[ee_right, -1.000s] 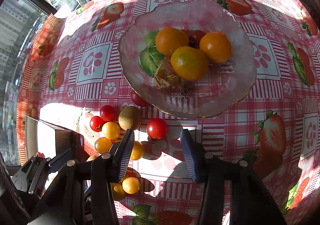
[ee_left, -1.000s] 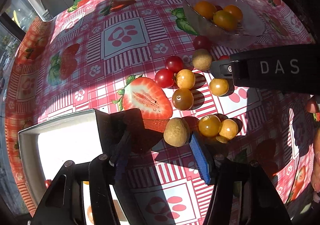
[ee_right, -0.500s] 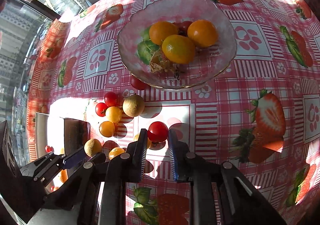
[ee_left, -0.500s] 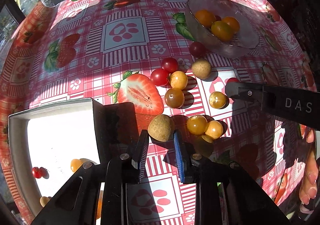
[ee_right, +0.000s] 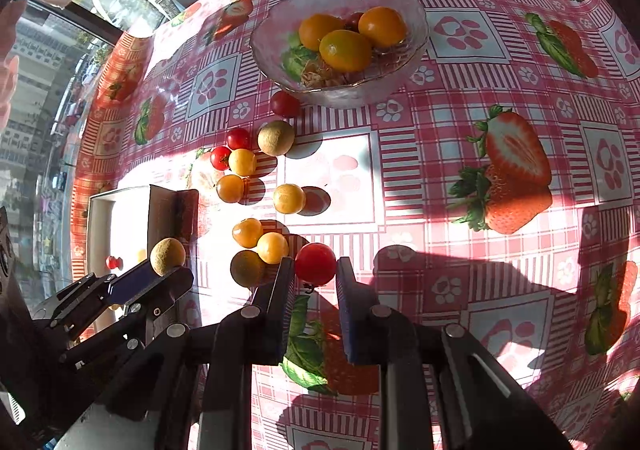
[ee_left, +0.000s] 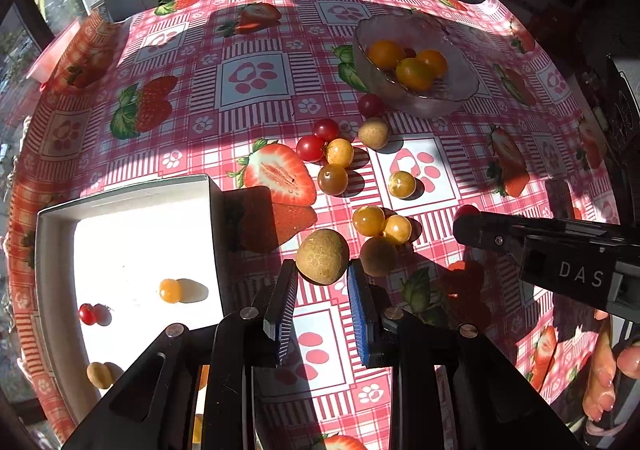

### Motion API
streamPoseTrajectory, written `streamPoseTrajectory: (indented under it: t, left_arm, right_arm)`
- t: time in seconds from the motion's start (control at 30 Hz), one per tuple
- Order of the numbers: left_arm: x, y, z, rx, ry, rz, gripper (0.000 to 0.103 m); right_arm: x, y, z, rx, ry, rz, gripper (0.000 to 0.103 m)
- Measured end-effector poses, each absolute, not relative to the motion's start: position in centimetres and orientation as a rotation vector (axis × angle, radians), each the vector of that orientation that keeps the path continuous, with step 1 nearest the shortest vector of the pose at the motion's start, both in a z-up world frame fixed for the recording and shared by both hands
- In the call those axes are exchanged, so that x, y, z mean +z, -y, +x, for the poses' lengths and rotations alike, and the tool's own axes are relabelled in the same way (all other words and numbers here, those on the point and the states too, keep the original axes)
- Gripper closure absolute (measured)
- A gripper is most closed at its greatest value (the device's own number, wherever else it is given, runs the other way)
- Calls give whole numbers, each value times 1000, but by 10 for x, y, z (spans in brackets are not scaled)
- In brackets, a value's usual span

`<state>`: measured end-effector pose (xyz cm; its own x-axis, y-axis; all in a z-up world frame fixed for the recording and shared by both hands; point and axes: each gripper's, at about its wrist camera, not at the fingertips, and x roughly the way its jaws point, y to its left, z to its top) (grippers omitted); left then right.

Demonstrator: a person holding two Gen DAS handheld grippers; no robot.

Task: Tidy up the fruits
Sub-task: 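Grasp a brown fruit with the left tool while the right tool grasps a red cherry tomato, then carry the brown fruit and red tomato over the white tray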

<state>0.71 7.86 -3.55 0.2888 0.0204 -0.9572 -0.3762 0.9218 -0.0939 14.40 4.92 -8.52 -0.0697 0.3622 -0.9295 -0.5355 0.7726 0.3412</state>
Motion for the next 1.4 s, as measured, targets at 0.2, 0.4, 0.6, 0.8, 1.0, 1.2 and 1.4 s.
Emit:
streamPoseTrajectory:
  t: [0.2,0.4,0.6,0.8,1.0,1.2,1.4]
  left_arm:
    - [-28,-78,-7,285,-1245,-340,76]
    - [-21,-84,-27,300,-1233,-348,76]
    - [-13,-100,-45,329,-1208,-365,76]
    - [-7,-124,-65,380,-1187,-386,76]
    - [-11,-154,-88,444,-1187,-413,76]
    - [-25,-176,-102,488,-1212,-434,76]
    - [-47,-189,-98,511,-1251,-438,76]
  right_arm:
    - [-74,-49,130,752,-1462,-170,80]
    - [-60,-58,114,777,-1453,-200,80]
    - [-49,-83,94,823,-1438,-248,80]
    - [-41,-117,71,882,-1424,-298,80]
    - [-38,-151,51,939,-1413,-350,80]
    - [-43,-183,36,981,-1418,-394,80]
    - [-56,-214,34,995,-1435,-431,80]
